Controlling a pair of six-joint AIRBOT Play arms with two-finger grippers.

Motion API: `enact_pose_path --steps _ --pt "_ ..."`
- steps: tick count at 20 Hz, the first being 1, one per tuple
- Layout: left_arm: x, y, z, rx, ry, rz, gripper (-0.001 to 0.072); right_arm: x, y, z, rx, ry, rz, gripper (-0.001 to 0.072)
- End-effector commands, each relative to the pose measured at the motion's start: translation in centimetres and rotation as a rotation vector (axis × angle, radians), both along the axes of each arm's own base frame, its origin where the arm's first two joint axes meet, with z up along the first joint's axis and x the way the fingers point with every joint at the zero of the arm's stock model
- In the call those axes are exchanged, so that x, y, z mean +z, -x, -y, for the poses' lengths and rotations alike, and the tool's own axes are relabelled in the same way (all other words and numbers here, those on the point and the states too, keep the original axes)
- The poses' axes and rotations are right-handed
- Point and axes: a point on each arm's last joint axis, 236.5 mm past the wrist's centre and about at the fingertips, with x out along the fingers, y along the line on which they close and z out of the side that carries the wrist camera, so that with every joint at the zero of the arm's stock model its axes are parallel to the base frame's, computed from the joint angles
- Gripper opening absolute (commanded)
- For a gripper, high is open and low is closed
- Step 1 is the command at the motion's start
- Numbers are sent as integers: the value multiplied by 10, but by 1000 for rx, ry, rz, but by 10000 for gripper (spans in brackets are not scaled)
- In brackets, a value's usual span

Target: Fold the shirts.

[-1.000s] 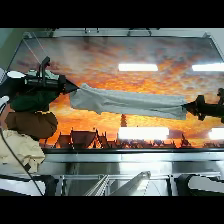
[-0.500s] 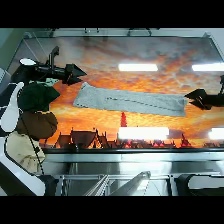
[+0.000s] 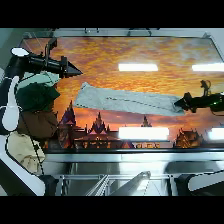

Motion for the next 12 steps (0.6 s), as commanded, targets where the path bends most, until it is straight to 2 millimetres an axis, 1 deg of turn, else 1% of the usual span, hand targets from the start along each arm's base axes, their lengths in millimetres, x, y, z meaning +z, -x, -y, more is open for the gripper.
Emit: enact_pose_path --steps 1,3,4,6,7,8,10,11,12 --pt "2 23 39 -102 -5 -31 2 6 -1 -34 82 -88 12 12" --pt "-3 42 80 -186 -27 -29 2 28 -1 -32 130 -103 43 12" --pt "-17 50 101 -211 -94 -32 2 46 -3 -27 141 -108 72 12" --pt "-54 52 135 -187 -272 -4 3 93 -10 -24 157 -138 158 12" --pt "-71 50 156 -162 -335 23 3 125 -11 -28 171 -187 214 12" --pt "-86 48 174 -140 -376 49 3 158 -12 -36 192 -244 275 12" --pt "-111 47 210 -104 -399 86 3 215 -10 -53 229 -328 390 12" --pt "-121 48 226 -92 -393 88 3 235 -9 -61 240 -348 434 12" --pt "-134 50 240 -92 -391 75 3 248 -7 -68 252 -353 464 13"
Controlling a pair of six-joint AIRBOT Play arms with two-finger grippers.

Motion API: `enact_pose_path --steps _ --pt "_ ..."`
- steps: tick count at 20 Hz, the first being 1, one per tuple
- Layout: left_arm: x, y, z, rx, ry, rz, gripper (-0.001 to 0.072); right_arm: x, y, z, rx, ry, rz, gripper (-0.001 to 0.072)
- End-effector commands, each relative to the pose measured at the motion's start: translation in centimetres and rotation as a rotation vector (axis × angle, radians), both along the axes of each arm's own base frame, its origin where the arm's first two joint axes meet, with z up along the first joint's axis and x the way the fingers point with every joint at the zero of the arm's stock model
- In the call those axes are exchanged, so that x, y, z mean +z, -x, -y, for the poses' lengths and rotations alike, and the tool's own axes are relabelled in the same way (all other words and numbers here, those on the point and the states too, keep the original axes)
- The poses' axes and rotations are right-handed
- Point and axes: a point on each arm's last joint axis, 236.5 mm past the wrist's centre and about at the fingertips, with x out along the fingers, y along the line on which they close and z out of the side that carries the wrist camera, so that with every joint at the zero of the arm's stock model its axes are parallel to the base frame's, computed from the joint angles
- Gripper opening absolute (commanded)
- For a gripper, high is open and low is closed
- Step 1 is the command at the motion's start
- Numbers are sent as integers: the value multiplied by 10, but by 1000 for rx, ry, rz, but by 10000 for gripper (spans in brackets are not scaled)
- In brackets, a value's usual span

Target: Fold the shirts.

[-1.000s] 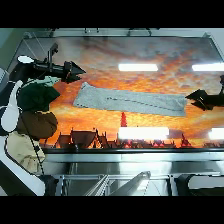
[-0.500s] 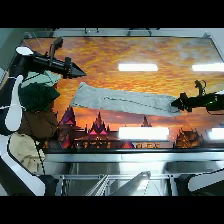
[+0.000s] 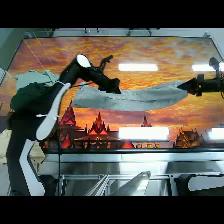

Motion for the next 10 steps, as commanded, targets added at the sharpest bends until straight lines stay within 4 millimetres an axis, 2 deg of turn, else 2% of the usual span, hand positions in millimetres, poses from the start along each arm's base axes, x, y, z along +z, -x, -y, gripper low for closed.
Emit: enact_pose_path --steps 1,3,6,7,8,10 --pt "-41 -5 55 48 -34 54 3 77 13 -33 82 -101 147 12" --pt "-51 -12 74 76 -17 52 2 88 21 -58 130 -99 148 13" --pt "-54 -13 83 166 61 -39 4 91 29 -107 220 -105 132 13" --pt "-41 -14 85 207 145 -112 7 89 28 -125 237 -99 135 13" --pt "-16 -18 84 223 257 -165 24 87 25 -141 243 -89 144 13" --pt "79 -25 63 124 551 -158 23 84 13 -173 225 -66 176 13"
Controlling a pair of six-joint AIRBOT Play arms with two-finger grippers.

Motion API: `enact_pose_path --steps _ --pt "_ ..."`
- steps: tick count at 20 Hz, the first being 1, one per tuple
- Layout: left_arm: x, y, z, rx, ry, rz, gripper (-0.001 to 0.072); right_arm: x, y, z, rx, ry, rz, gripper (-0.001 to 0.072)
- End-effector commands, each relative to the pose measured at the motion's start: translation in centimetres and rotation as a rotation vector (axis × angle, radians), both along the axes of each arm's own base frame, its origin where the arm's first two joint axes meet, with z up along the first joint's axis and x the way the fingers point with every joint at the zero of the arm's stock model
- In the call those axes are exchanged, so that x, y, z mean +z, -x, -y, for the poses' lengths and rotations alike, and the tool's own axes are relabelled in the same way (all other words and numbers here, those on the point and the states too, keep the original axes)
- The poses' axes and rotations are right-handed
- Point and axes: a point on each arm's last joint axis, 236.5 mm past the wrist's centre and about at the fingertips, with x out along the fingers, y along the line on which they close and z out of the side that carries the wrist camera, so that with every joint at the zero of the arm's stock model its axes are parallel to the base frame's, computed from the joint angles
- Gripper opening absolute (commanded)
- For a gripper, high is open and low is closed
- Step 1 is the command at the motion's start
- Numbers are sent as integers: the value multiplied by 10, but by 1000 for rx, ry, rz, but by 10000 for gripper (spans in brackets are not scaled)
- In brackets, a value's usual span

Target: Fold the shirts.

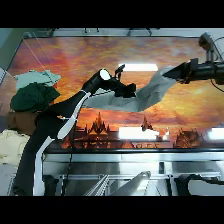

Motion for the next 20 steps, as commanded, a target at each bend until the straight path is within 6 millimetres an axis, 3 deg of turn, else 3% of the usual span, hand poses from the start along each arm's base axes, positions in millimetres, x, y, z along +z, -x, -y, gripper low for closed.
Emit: enact_pose_path --steps 1,2,4,6,8,11,12,13,14,15,16,18,20 --pt "149 -10 -34 -57 482 27 22 -1 -18 -60 -35 23 55 13" --pt "204 -17 -70 -63 586 91 16 -4 -28 -79 -64 34 77 13" --pt "291 -27 -148 -16 685 248 16 -19 -43 -125 -116 56 107 13" --pt "355 -29 -218 63 706 418 17 -48 -62 -179 -214 91 135 13" --pt "387 -20 -265 104 684 524 18 -78 -71 -239 -262 93 161 13" --pt "399 9 -291 39 658 561 18 -122 -51 -333 -130 74 142 13" --pt "398 19 -290 1 657 554 18 -134 -40 -354 -79 64 122 99" --pt "396 26 -289 -32 657 544 18 -140 -33 -365 -50 50 88 402" --pt "393 33 -285 -65 657 532 17 -142 -31 -364 -44 43 55 390" --pt "391 36 -283 -73 662 520 17 -142 -30 -357 -27 42 21 48" --pt "389 36 -280 -62 668 501 17 -143 -32 -342 -10 58 -28 13" --pt "379 41 -277 -59 674 474 17 -148 -38 -295 13 151 -115 12" --pt "369 46 -277 -52 680 450 17 -155 -41 -231 19 322 -177 10"
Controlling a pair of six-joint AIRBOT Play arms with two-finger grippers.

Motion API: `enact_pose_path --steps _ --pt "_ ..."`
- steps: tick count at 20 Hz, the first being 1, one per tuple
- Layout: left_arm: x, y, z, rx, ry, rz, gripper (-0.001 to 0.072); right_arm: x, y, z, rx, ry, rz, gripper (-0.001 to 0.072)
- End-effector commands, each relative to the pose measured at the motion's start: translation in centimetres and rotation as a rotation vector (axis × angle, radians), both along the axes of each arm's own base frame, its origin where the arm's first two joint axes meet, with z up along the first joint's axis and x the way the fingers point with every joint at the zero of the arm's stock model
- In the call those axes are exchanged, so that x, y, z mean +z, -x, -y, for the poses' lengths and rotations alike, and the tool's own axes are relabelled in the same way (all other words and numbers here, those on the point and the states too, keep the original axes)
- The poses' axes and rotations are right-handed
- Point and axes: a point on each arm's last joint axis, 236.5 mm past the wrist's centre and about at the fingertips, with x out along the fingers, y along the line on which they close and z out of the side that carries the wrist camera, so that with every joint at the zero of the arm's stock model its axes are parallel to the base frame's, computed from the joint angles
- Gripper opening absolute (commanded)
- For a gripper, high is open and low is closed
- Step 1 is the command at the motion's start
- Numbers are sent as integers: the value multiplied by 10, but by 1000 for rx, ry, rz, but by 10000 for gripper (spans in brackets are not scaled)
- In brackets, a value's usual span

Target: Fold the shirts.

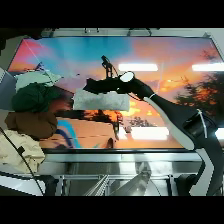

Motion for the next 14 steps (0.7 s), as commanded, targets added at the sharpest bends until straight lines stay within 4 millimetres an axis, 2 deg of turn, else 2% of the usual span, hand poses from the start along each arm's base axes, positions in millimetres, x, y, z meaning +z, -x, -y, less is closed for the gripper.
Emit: enact_pose_path --steps 1,3,5,6,7,9,11,14 --pt "-16 13 -2 -16 7 -34 17 -21 10 103 42 296 -157 11" --pt "-27 19 -7 -24 14 -72 17 -26 21 173 58 458 -201 11" --pt "-37 30 -6 -39 22 -104 17 -32 16 233 -36 541 -231 13" --pt "-40 35 -5 -41 26 -115 17 -36 15 251 -80 537 -263 22" --pt "-43 39 -2 -45 29 -120 17 -41 13 264 -111 535 -295 76" --pt "-48 46 3 -75 34 -138 17 -58 9 279 -145 535 -349 715" --pt "-51 50 8 -99 38 -158 24 -78 7 280 -148 536 -381 695" --pt "-54 54 17 -123 38 -181 24 -105 9 252 -96 448 -420 695"
